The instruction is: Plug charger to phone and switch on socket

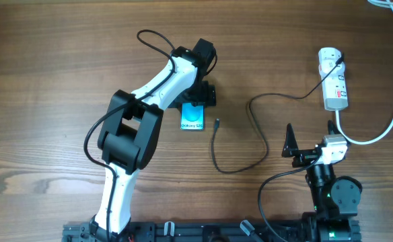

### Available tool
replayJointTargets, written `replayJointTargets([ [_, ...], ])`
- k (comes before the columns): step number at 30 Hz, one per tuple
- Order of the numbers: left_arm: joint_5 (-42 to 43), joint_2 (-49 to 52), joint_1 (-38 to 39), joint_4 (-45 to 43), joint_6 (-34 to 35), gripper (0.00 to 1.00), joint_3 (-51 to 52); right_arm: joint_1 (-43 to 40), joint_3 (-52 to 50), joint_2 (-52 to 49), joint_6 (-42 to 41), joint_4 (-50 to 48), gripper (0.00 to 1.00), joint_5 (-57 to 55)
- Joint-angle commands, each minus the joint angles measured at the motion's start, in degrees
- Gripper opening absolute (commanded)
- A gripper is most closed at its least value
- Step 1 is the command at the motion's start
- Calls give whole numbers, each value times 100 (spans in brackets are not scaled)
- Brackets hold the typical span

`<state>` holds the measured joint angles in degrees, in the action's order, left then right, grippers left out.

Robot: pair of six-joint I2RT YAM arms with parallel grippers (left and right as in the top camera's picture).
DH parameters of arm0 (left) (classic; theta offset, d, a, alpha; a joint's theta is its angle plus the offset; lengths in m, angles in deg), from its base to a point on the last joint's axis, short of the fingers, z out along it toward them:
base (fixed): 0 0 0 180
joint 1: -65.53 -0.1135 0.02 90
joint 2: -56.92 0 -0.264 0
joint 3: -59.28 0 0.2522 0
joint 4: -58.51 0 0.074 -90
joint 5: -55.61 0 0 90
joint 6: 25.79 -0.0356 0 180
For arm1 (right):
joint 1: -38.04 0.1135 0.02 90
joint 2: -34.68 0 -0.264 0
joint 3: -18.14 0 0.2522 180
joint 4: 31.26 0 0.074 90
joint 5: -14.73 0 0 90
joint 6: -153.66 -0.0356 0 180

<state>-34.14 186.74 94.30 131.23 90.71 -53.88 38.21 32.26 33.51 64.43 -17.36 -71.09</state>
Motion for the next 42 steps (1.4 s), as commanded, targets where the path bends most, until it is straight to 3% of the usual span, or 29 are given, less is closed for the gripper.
replayJointTargets([
  [1, -55, 306, -17, -4, 76, 100, 17, -24, -7, 37, 61, -20, 100, -74],
  [5, -55, 306, -17, 37, 76, 100, 17, -24, -7, 37, 61, -17, 100, -72],
  [7, -57, 306, -17, 37, 76, 85, 17, -24, -7, 37, 61, -17, 100, -72],
  [10, -55, 306, -17, 37, 76, 72, 17, -24, -7, 37, 61, -17, 100, -72],
  [20, 81, -304, -17, 271, 98, 73, -7, -24, -7, 37, 61, -17, 100, -72],
  [25, 841, -723, -20, 496, 96, 73, -7, -24, -7, 37, 63, -17, 100, -72],
  [29, 2006, -927, -122, 769, 57, 73, -7, -24, -7, 37, 63, -17, 100, -72],
  [31, 3014, -1003, -232, 887, -260, 73, -7, -24, -7, 37, 61, -17, 100, -72],
  [34, 5202, -1038, -485, 992, -684, 73, -7, -24, -7, 37, 61, -17, 100, -72],
  [37, 6848, -1038, -791, 988, -680, 73, -7, -24, -7, 37, 63, -20, 100, -72],
  [42, 8443, -1038, -1152, 988, -678, 73, -7, -24, -7, 37, 61, -20, 100, -72],
])
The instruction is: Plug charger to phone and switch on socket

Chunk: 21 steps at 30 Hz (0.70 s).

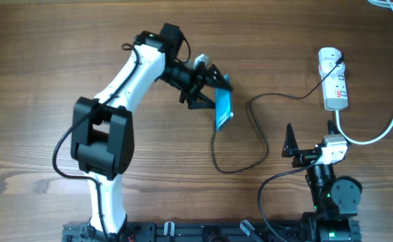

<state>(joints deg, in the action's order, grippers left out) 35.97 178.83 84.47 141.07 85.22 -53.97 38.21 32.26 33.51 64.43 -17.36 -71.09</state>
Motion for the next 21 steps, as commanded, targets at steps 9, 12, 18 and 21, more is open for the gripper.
replayJointTargets([
  [9, 2000, -247, -573, 28, 981, 73, 2, -24, -7, 37, 61, -20, 100, -72],
  [12, 2000, -247, -662, 31, 992, 73, 2, -24, -7, 37, 63, -17, 100, -72],
  [18, 2000, -247, -785, 179, 997, 72, 2, -24, -7, 37, 48, -22, 100, -42],
  [21, 2000, -247, -881, 221, 1246, 72, 2, -24, -7, 37, -1231, -120, 100, 1025],
])
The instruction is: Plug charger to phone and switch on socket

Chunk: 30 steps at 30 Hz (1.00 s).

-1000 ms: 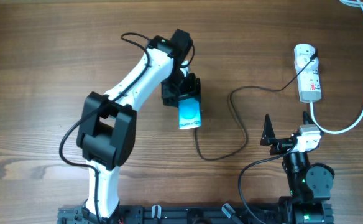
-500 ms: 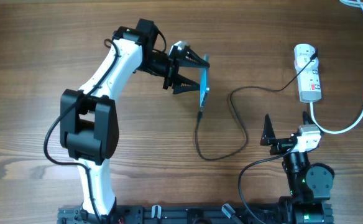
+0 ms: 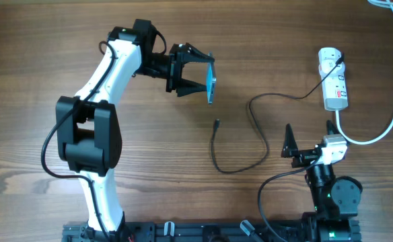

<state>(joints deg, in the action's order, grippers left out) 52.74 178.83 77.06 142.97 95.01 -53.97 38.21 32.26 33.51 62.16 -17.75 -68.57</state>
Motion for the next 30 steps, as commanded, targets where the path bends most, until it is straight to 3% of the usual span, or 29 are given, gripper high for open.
replayJointTargets([
  [1, 323, -249, -166, 33, 271, 71, 2, -24, -7, 37, -1832, -101, 100, 885],
  [5, 323, -251, -179, 31, 269, 71, 2, -24, -7, 37, -5073, -166, 100, 1027],
  [6, 323, -251, -181, 31, 269, 71, 2, -24, -7, 37, -5366, -361, 100, 1259],
  [8, 323, -251, -179, 28, 267, 70, 2, -24, 28, 37, -4996, -1687, 100, 1589],
  [10, 323, -251, -179, 31, 269, 70, 2, -24, 479, -9, -4730, -2094, 100, 1368],
  [13, 323, -251, -179, 31, 269, 69, 2, -24, 2122, -815, -3429, -354, 100, 1355],
  [15, 321, -251, -179, 31, 271, 69, 2, -24, 3744, -2103, -2315, 1733, 100, 1353],
  [17, 321, -251, -179, 31, 273, 69, 2, -24, 5021, -3333, -2109, 3099, 100, 1471],
  [19, 321, -251, -179, 31, 273, 69, 2, -24, 5871, -4216, -2120, 3600, 100, 2133],
  [22, 323, -251, -179, 31, 273, 69, 2, -24, 6306, -5064, -2662, 3517, 100, 3891],
  [24, 321, -251, -179, 31, 273, 69, 2, 79, 6304, -5416, -2218, 3060, 100, 5042],
  [27, 321, -251, -179, 28, 271, 69, 2, 664, 6522, -5757, -2411, 3171, 99, 4662],
  [30, 321, -251, -181, 28, 271, 69, 2, 1801, 7528, -6105, -2223, 4474, 99, 2280],
])
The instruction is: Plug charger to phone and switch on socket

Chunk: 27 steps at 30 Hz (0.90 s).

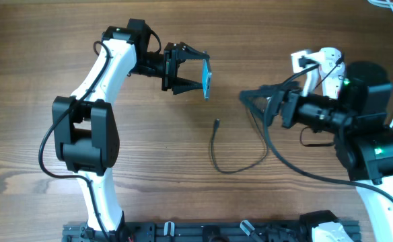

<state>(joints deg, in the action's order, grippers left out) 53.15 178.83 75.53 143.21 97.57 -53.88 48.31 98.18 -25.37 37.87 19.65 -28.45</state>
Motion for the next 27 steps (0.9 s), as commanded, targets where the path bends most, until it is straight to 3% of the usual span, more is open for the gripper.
replayJointTargets([
  [1, 280, -251, -28, 4, 15, 69, -7, 1082, 1259, -361, 227, 1137, 99, -2334],
  [3, 280, -251, -26, 4, 15, 69, -7, 1895, 2221, -977, 149, 2166, 99, -3703],
  [5, 280, -251, -28, 4, 15, 69, -7, 2498, 2763, -1539, -11, 2601, 83, -4612],
  [6, 280, -251, -28, 4, 15, 68, -7, 2741, 2898, -1749, -83, 2658, 79, -4944],
  [10, 280, -251, -28, 4, 15, 68, -7, 3488, 2983, -2326, -603, 2428, 84, -5860],
  [13, 278, -251, -26, 4, 15, 68, -7, 3637, 2983, -2651, -955, 2380, 85, -6356],
  [14, 280, -251, -26, 4, 15, 68, -7, 3654, 2983, -2754, -1113, 2317, 76, -6465],
  [16, 280, -251, -26, 4, 17, 69, -7, 3679, 2983, -2859, -1300, 2258, 69, -6811],
  [24, 280, -251, -26, 9, 210, 69, -7, 3681, 2977, -2964, -1333, 1834, 51, -6867],
  [27, 280, -251, -26, 9, 210, 69, -7, 3681, 2970, -3062, -1316, 1788, 50, -6867],
])
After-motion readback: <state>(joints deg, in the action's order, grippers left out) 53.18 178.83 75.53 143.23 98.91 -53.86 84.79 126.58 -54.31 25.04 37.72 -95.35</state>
